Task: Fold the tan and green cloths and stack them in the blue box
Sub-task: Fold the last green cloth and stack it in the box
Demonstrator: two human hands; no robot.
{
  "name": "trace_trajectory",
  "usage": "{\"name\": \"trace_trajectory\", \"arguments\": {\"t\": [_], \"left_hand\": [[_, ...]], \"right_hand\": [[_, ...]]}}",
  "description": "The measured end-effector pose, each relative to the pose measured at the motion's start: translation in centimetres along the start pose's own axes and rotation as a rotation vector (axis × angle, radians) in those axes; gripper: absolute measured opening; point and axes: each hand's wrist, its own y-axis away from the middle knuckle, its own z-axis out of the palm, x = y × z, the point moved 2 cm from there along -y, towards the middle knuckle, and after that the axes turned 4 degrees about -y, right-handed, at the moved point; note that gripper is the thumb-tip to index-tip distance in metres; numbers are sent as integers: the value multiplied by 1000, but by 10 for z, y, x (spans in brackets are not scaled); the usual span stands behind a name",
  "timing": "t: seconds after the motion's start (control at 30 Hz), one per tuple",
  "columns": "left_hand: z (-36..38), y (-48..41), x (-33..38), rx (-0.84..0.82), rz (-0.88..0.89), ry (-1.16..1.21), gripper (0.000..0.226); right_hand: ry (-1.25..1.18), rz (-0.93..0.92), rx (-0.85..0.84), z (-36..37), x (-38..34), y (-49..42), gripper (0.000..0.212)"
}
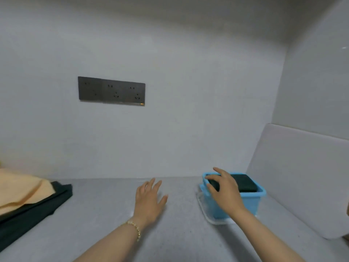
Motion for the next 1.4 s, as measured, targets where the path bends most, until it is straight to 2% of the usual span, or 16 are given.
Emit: {"name": "trace_trajectory", "arguments": {"t": [0.3,0.5,0.73,0.9,0.93,0.97,1.07,1.1,1.13,1.27,1.4], "left_hand": [[-75,111,-225,-43,-299,-209,60],[-103,156,-321,-266,-522,-262,67],[-98,150,-289,-445,-395,-228,78],[-98,134,-227,-599,-129,-79,75],[-101,130,-222,-560,-78,9,71],[-109,127,-219,-455,-46,92,64],[-129,114,-240,43,-69,199,40],[-129,110,-251,132,-109,225,37],[-126,108,-262,146,-147,237,37],[-85,106,-281,-182,-216,74,55],[-57,107,-270,-264,-163,-205,60]], "right_hand": [[-197,-123,-403,159,-154,33,25],[-199,-205,-584,250,-238,65,30],[-177,-167,-632,283,-264,73,43],[-224,-85,-563,281,-255,54,43],[-227,-66,-555,283,-251,50,43],[-221,-57,-543,282,-247,46,43],[-136,-60,-519,290,-238,40,45],[-103,-59,-525,293,-237,40,46],[-68,-55,-542,297,-236,42,48],[141,-68,-613,315,-231,53,54],[220,-73,-601,308,-218,54,54]]}}
